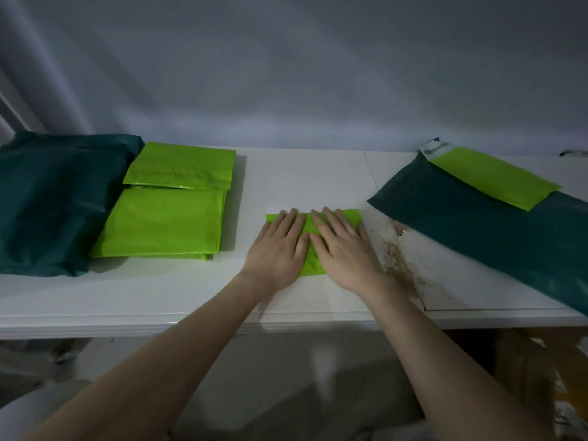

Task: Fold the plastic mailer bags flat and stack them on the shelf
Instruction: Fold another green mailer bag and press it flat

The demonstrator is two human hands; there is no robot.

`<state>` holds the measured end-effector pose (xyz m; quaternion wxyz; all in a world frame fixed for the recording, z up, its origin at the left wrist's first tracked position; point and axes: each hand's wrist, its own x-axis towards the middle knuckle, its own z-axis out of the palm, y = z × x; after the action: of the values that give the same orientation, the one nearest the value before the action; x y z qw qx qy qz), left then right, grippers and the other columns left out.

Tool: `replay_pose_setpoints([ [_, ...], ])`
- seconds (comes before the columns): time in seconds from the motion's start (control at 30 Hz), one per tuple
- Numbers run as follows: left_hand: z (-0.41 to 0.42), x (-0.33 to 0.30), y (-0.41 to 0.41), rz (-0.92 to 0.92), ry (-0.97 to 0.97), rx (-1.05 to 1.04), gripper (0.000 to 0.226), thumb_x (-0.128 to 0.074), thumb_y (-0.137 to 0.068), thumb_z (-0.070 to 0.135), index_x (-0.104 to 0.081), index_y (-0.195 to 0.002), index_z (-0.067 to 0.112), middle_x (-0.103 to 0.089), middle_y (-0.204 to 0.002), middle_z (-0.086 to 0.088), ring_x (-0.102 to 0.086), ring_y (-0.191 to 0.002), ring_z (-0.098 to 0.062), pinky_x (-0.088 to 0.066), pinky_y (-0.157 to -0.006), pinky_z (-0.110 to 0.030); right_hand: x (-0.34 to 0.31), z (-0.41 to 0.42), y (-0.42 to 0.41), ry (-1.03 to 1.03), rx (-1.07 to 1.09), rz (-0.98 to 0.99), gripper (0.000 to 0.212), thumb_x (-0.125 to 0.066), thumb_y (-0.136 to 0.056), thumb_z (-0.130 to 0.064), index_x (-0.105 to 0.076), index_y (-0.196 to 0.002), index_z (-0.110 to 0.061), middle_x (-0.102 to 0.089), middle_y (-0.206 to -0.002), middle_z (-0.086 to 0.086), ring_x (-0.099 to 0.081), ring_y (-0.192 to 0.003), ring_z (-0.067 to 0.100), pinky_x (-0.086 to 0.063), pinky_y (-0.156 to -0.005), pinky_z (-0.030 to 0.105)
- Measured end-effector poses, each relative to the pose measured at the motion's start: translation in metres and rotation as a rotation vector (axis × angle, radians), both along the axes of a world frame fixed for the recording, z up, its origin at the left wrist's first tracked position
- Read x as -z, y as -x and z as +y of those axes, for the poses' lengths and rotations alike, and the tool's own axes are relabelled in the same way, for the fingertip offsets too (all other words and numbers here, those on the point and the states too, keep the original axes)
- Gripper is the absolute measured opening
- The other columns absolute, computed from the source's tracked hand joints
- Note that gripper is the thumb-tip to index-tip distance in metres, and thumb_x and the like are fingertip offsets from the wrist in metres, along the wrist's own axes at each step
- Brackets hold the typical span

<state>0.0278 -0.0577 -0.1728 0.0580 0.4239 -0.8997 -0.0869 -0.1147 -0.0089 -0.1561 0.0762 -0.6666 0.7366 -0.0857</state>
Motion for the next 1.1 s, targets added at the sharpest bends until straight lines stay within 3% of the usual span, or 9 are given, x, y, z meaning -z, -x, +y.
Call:
replay_pose_setpoints([
  [0.1,0.0,0.0,0.0,0.016,-0.016,0.009,0.077,0.011,-0.081,0.049,-0.006,-0.151,0.022,-0.001,-0.159,-0.005,0.004,-0.146,-0.023,-0.006,-0.119,-0.041,-0.001,0.002,-0.002,-0.017,0.011,0.04,0.054,-0.015,-0.099,-0.047,-0.005,-0.15,-0.033,0.0,-0.159,-0.006,0.009,-0.146,0.025,0.004,-0.117,0.046],
  [0.23,0.003,-0.008,0.001,0.102,-0.072,-0.024,0.067,-0.006,-0.085,0.042,-0.008,-0.15,0.027,-0.007,-0.159,-0.005,-0.002,-0.146,-0.022,-0.006,-0.119,-0.036,-0.003,0.002,-0.003,-0.041,0.02,0.062,0.054,-0.016,-0.099,-0.048,-0.005,-0.15,-0.033,0.0,-0.159,-0.005,0.003,-0.146,0.028,0.0,-0.118,0.047],
  [0.47,0.001,-0.004,0.0,0.099,-0.047,-0.009,0.071,0.001,-0.084,0.047,-0.009,-0.15,0.021,-0.008,-0.158,-0.006,-0.003,-0.146,-0.021,-0.005,-0.119,-0.035,0.0,-0.001,-0.002,-0.033,0.031,0.007,0.055,-0.021,-0.099,-0.048,-0.008,-0.15,-0.033,0.002,-0.159,0.007,0.0,-0.146,0.03,-0.002,-0.118,0.044],
  [0.63,0.004,-0.002,-0.001,0.147,-0.039,-0.023,0.065,-0.006,-0.089,0.044,-0.011,-0.15,0.022,-0.006,-0.159,-0.005,-0.002,-0.146,-0.021,-0.005,-0.118,-0.034,0.005,0.003,-0.008,0.082,0.066,0.072,0.075,0.009,-0.082,-0.057,-0.005,-0.15,-0.029,0.0,-0.159,0.007,0.004,-0.146,0.026,0.003,-0.116,0.046],
  [0.7,0.005,-0.003,-0.001,0.151,-0.034,-0.03,0.069,0.001,-0.087,0.049,-0.007,-0.15,0.022,-0.001,-0.159,-0.007,0.002,-0.146,-0.023,-0.003,-0.118,-0.035,0.007,0.003,-0.008,0.087,0.079,0.058,0.075,0.011,-0.082,-0.056,-0.004,-0.15,-0.027,-0.001,-0.159,0.006,0.003,-0.146,0.024,0.001,-0.116,0.046],
  [0.8,0.005,-0.006,-0.003,0.192,-0.009,-0.084,0.082,0.01,-0.079,0.056,-0.006,-0.15,0.017,0.002,-0.158,-0.011,0.004,-0.146,-0.026,-0.004,-0.118,-0.039,0.005,0.002,-0.01,0.139,0.131,0.026,0.077,0.007,-0.084,-0.056,-0.017,-0.149,-0.022,-0.015,-0.156,0.013,-0.015,-0.144,0.028,-0.016,-0.116,0.047],
  [0.9,0.005,-0.01,-0.006,0.317,0.05,-0.103,0.08,0.006,-0.088,0.057,-0.024,-0.146,0.011,-0.023,-0.154,-0.011,-0.016,-0.144,-0.023,-0.019,-0.117,-0.04,-0.002,0.004,-0.017,0.287,0.199,0.112,0.06,-0.016,-0.095,-0.047,-0.05,-0.129,-0.011,-0.053,-0.128,0.017,-0.054,-0.115,0.033,-0.046,-0.089,0.044],
  [0.97,0.005,-0.013,-0.009,0.383,0.059,-0.085,0.078,0.004,-0.092,0.054,-0.035,-0.139,0.006,-0.037,-0.144,-0.012,-0.031,-0.137,-0.023,-0.027,-0.113,-0.036,-0.007,0.006,-0.022,0.378,0.249,0.119,0.052,-0.022,-0.097,-0.042,-0.059,-0.116,-0.011,-0.061,-0.11,0.011,-0.059,-0.098,0.029,-0.047,-0.076,0.04],
  [1.1,0.011,-0.027,-0.02,0.45,0.016,-0.091,0.062,-0.012,-0.087,0.037,-0.042,-0.13,0.005,-0.046,-0.131,-0.011,-0.046,-0.119,-0.027,-0.036,-0.103,-0.039,-0.015,0.013,-0.034,0.411,0.195,0.071,0.047,-0.024,-0.096,-0.037,-0.06,-0.111,-0.012,-0.06,-0.107,0.008,-0.057,-0.095,0.027,-0.045,-0.075,0.038],
])
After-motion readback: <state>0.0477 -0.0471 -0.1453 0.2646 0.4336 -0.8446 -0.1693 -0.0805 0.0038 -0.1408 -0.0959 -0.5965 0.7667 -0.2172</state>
